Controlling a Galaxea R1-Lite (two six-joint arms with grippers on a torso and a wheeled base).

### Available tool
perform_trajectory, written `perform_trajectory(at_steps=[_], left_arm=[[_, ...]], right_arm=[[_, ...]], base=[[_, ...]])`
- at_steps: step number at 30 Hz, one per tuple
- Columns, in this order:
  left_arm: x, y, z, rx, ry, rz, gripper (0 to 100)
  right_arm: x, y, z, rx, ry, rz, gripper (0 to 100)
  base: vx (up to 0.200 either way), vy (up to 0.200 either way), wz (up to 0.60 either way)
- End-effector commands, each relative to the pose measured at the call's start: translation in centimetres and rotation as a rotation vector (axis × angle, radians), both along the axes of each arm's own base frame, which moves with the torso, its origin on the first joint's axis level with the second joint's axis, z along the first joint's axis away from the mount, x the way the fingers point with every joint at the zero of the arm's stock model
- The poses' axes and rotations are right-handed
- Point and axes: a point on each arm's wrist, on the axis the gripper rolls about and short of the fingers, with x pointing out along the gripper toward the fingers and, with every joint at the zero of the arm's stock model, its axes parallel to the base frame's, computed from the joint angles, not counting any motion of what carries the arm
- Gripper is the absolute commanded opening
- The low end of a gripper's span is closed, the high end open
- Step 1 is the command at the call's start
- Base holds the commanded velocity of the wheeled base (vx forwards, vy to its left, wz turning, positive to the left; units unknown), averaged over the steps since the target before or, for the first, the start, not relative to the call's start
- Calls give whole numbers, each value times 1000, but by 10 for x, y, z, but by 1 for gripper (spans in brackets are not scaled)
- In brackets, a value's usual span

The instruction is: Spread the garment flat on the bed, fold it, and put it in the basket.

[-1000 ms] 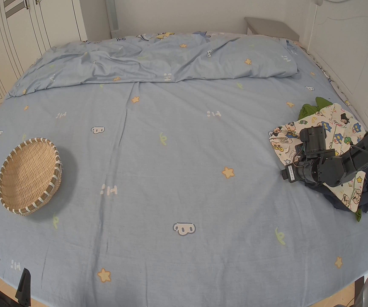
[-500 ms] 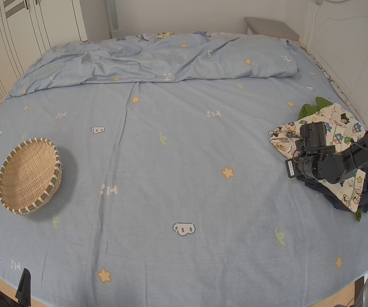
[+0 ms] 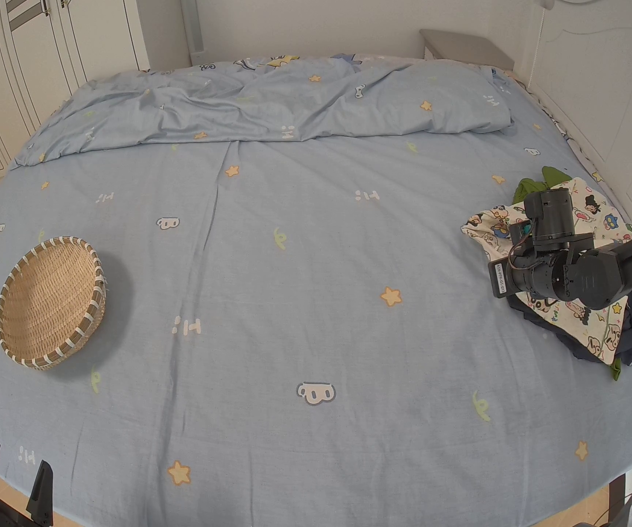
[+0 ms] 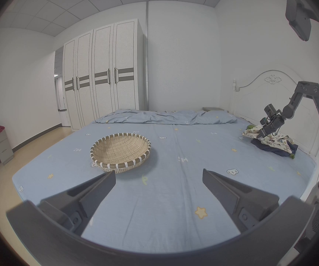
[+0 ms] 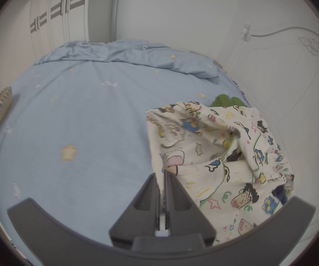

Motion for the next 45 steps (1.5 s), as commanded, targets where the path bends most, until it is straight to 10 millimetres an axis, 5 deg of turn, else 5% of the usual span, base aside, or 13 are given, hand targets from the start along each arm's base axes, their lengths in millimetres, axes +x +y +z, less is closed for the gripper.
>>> perform_trajectory(at_steps=[1,13,17,24,30,31,43,45], left_arm=[[0,0,-5,0,3,-1,100],[0,0,-5,0,3,1,100],[0,0,-5,0,5,2,100],[0,0,-5,0,5,1,100],[0,0,-5,0,3,2,100],[0,0,-5,0,5,1,100],[0,0,-5,0,3,1,100],[0,0,-5,0,5,1,100]], right_arm=[[-54,43,44,126,-30,126,0],[-118,153,73,251,-31,441,0],[-129,209,68,244,-7,562,0],[-145,276,50,240,15,683,0],[-136,295,17,201,73,701,0],[-135,295,16,205,85,708,100],[-109,273,8,190,116,649,100],[-109,245,29,212,90,613,100]], base=[[0,0,0],[0,0,0],[0,0,0],[0,0,0],[0,0,0],[0,0,0],[0,0,0],[0,0,0]])
